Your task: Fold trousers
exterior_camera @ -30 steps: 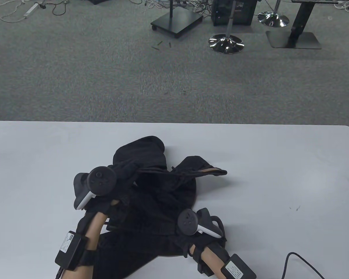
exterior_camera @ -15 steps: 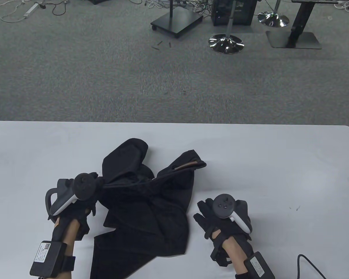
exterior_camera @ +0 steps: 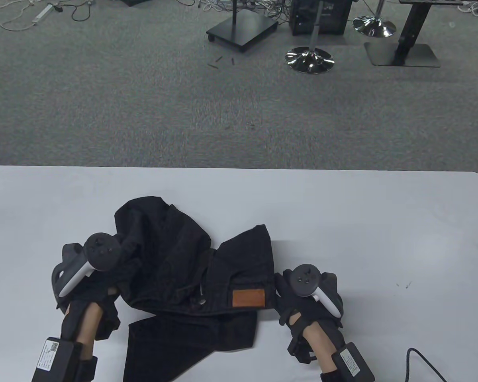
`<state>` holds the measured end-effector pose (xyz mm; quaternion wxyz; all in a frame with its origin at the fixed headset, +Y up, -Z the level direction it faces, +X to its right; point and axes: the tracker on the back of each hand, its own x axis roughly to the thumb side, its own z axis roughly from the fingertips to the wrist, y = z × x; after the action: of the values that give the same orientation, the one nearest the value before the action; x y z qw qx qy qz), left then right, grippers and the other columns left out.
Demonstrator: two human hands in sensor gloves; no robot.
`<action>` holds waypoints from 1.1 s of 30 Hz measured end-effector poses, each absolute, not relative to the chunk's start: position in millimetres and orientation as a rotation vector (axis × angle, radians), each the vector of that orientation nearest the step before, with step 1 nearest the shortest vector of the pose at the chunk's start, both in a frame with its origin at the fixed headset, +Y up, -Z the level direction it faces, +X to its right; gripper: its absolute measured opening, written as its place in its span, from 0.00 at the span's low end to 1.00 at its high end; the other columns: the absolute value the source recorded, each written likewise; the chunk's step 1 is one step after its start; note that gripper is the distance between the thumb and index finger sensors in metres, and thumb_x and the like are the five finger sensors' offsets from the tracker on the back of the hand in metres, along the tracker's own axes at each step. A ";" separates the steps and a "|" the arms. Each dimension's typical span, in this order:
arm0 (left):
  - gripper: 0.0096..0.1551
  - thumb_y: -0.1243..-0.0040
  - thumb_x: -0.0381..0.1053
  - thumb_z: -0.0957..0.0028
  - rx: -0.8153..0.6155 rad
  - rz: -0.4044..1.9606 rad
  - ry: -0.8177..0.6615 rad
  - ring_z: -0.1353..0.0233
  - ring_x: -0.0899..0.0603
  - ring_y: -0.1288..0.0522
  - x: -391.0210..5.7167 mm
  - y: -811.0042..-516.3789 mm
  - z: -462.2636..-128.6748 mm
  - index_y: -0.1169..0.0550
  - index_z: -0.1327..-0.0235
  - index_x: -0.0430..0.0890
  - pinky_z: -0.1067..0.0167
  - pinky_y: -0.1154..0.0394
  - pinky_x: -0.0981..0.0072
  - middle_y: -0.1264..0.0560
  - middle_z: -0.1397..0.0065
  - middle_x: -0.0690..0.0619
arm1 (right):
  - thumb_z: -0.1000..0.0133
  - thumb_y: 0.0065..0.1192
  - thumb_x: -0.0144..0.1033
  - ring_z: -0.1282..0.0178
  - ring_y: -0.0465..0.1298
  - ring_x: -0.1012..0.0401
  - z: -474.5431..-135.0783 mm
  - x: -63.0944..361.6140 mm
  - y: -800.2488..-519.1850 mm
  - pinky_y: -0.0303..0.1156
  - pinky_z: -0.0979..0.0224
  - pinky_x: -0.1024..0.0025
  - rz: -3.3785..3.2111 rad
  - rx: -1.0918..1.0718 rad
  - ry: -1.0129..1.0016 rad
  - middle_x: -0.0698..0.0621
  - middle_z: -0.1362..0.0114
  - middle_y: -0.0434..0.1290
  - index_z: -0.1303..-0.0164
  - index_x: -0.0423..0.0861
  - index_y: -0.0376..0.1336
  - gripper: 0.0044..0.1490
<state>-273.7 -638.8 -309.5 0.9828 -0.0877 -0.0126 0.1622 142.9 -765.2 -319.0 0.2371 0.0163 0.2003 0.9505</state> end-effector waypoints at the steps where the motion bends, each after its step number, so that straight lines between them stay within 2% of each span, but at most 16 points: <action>1: 0.41 0.38 0.65 0.43 -0.173 0.352 -0.102 0.12 0.38 0.38 -250.4 -637.4 -306.6 0.34 0.16 0.57 0.19 0.41 0.34 0.41 0.12 0.56 | 0.44 0.54 0.62 0.13 0.46 0.44 -318.9 144.7 -767.5 0.41 0.19 0.35 2.606 0.036 0.566 0.52 0.13 0.47 0.22 0.59 0.50 0.41; 4: 0.42 0.41 0.68 0.43 -0.244 0.358 -0.263 0.11 0.38 0.39 -191.2 -646.9 -302.7 0.36 0.15 0.58 0.19 0.42 0.34 0.42 0.12 0.57 | 0.45 0.54 0.63 0.13 0.46 0.44 -318.6 145.5 -769.6 0.41 0.19 0.35 2.575 0.048 0.545 0.52 0.12 0.46 0.21 0.60 0.49 0.42; 7: 0.44 0.42 0.71 0.45 -0.334 0.349 -0.332 0.11 0.39 0.40 -144.9 -665.2 -302.9 0.37 0.15 0.59 0.18 0.42 0.34 0.43 0.11 0.57 | 0.45 0.54 0.64 0.12 0.45 0.44 -317.7 141.9 -764.8 0.40 0.19 0.34 2.566 0.094 0.484 0.53 0.12 0.44 0.21 0.60 0.47 0.43; 8: 0.46 0.42 0.72 0.46 -0.365 0.349 -0.351 0.10 0.39 0.40 -132.1 -671.8 -302.7 0.38 0.14 0.59 0.18 0.42 0.34 0.44 0.11 0.58 | 0.45 0.53 0.64 0.12 0.44 0.45 -316.7 140.2 -762.2 0.41 0.19 0.34 2.552 0.126 0.440 0.54 0.12 0.42 0.21 0.61 0.44 0.44; 12: 0.57 0.42 0.79 0.52 -0.485 0.297 -0.443 0.08 0.38 0.47 -94.3 -694.7 -292.2 0.46 0.12 0.59 0.17 0.45 0.34 0.51 0.10 0.59 | 0.45 0.54 0.65 0.12 0.45 0.44 -313.9 134.7 -748.7 0.42 0.19 0.34 2.497 0.224 0.291 0.54 0.12 0.42 0.21 0.62 0.44 0.45; 16: 0.69 0.42 0.83 0.58 -0.482 0.192 -0.489 0.08 0.38 0.52 -77.6 -701.4 -276.5 0.56 0.13 0.54 0.17 0.46 0.33 0.58 0.10 0.55 | 0.45 0.54 0.65 0.13 0.47 0.44 -313.1 131.0 -742.9 0.43 0.19 0.34 2.485 0.256 0.240 0.53 0.12 0.44 0.21 0.59 0.46 0.45; 18: 0.70 0.37 0.80 0.57 -0.379 0.097 -0.482 0.08 0.38 0.52 -72.6 -700.0 -271.2 0.57 0.13 0.53 0.17 0.47 0.33 0.60 0.11 0.54 | 0.45 0.53 0.66 0.13 0.48 0.44 -313.0 130.6 -744.3 0.45 0.19 0.34 2.449 0.262 0.241 0.52 0.12 0.45 0.21 0.57 0.46 0.45; 20: 0.61 0.37 0.72 0.49 -0.263 0.021 -0.448 0.09 0.39 0.48 -72.4 -696.6 -268.7 0.54 0.14 0.53 0.17 0.44 0.35 0.56 0.11 0.54 | 0.45 0.52 0.67 0.13 0.49 0.44 -311.9 128.8 -743.9 0.45 0.19 0.34 2.436 0.274 0.234 0.52 0.12 0.46 0.21 0.57 0.47 0.46; 21: 0.57 0.36 0.71 0.48 -0.227 0.020 -0.447 0.09 0.40 0.44 -73.6 -694.9 -268.3 0.50 0.14 0.53 0.18 0.42 0.36 0.52 0.12 0.54 | 0.45 0.52 0.68 0.13 0.49 0.44 -311.5 128.1 -743.5 0.45 0.19 0.34 2.443 0.278 0.228 0.52 0.12 0.46 0.21 0.57 0.47 0.46; 23: 0.42 0.39 0.63 0.43 -0.187 0.063 -0.432 0.12 0.41 0.35 -81.0 -686.9 -269.3 0.39 0.16 0.55 0.19 0.38 0.38 0.41 0.13 0.56 | 0.45 0.51 0.67 0.13 0.49 0.44 -310.3 125.7 -744.9 0.45 0.19 0.34 2.465 0.283 0.235 0.51 0.13 0.47 0.21 0.56 0.47 0.45; 25: 0.33 0.40 0.58 0.41 -0.131 0.066 -0.413 0.15 0.42 0.29 -91.2 -677.9 -271.9 0.31 0.21 0.55 0.20 0.36 0.38 0.33 0.17 0.56 | 0.45 0.51 0.66 0.13 0.49 0.43 -309.3 122.2 -750.4 0.45 0.20 0.34 2.491 0.289 0.291 0.51 0.13 0.48 0.21 0.55 0.50 0.45; 29: 0.30 0.40 0.56 0.41 -0.053 0.138 -0.363 0.18 0.43 0.26 -120.6 -658.1 -281.0 0.28 0.23 0.55 0.20 0.35 0.39 0.30 0.19 0.57 | 0.44 0.53 0.64 0.14 0.51 0.43 -303.2 103.8 -763.6 0.46 0.20 0.34 2.598 0.365 0.402 0.50 0.14 0.51 0.23 0.55 0.53 0.42; 33: 0.30 0.40 0.55 0.41 0.027 0.231 -0.294 0.18 0.43 0.26 -156.2 -638.3 -289.8 0.28 0.23 0.55 0.20 0.34 0.39 0.30 0.19 0.56 | 0.43 0.51 0.65 0.13 0.46 0.44 -288.7 70.3 -766.6 0.44 0.20 0.35 2.680 0.576 0.435 0.52 0.12 0.44 0.20 0.59 0.46 0.43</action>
<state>-156.2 -638.3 -289.8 0.9824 0.0135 -0.1464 0.1150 70.3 -766.6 -288.7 0.1821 0.2042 0.1540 0.9494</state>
